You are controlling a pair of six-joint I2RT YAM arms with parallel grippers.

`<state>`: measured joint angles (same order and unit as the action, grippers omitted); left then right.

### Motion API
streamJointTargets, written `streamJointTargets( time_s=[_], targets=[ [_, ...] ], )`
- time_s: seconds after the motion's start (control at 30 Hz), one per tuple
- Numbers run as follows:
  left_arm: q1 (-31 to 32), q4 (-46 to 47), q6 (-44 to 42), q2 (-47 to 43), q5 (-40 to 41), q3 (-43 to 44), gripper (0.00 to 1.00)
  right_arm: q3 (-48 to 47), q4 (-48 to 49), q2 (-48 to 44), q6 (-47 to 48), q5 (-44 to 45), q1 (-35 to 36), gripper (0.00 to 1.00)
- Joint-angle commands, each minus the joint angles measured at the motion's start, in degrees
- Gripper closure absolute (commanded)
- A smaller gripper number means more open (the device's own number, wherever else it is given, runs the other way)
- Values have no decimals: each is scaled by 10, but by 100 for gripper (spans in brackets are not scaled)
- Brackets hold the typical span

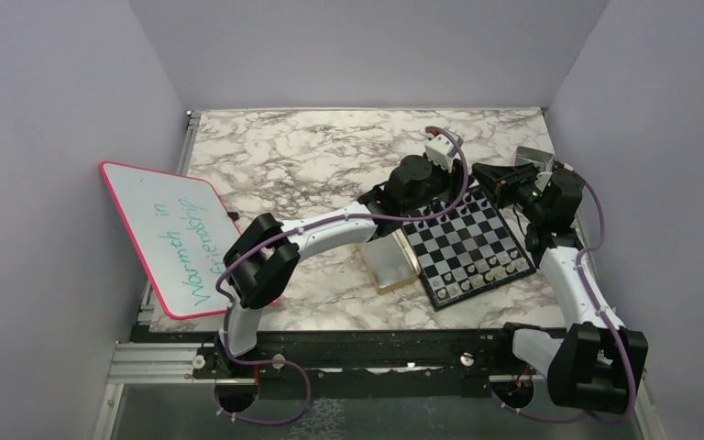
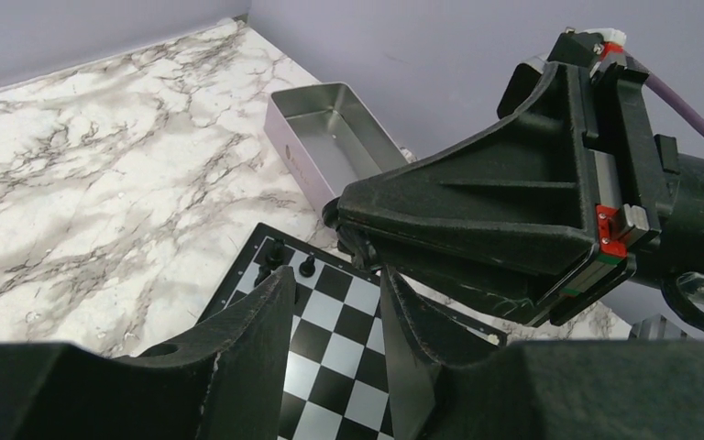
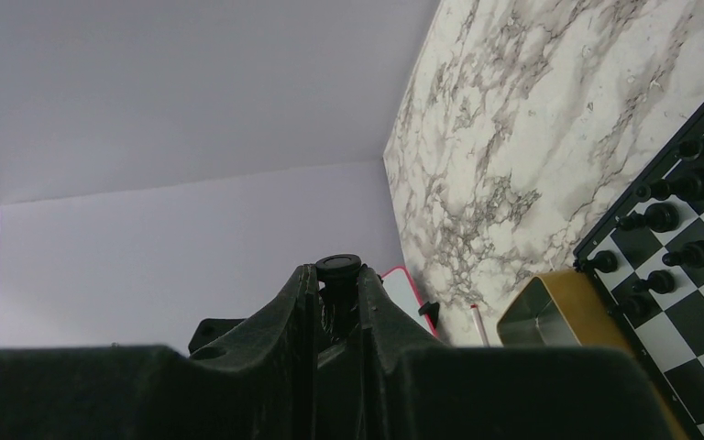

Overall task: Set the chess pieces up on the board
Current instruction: Place the chess piece on the chessboard.

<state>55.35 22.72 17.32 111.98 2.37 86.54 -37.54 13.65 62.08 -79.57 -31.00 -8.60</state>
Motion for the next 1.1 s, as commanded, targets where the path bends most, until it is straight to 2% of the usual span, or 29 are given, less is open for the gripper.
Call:
streamJointTargets(
  time_s=[0.0, 0.2, 0.57, 0.7, 0.83, 0.97, 1.07],
  targets=[
    [6, 32, -15, 13, -10, 34, 59, -12, 13, -11, 4, -13, 2, 88],
    [8, 34, -29, 20, -14, 41, 62, -14, 4, -9, 8, -12, 3, 88],
    [8, 36, -31, 35, -17, 57, 88, -15, -9, -20, 16, -18, 2, 88],
    [8, 38, -35, 27, -23, 51, 100, 10, -14, -35, 35, -17, 2, 82],
    [7, 37, -35, 8, -45, 25, 100, 17, -42, -51, 78, -12, 2, 70],
    [6, 37, -42, -12, -67, 1, 100, 26, -45, -59, 87, -13, 2, 67],
    [3, 33, -40, -35, -62, -26, 100, 27, -56, -64, 101, -5, 2, 62]
  ],
)
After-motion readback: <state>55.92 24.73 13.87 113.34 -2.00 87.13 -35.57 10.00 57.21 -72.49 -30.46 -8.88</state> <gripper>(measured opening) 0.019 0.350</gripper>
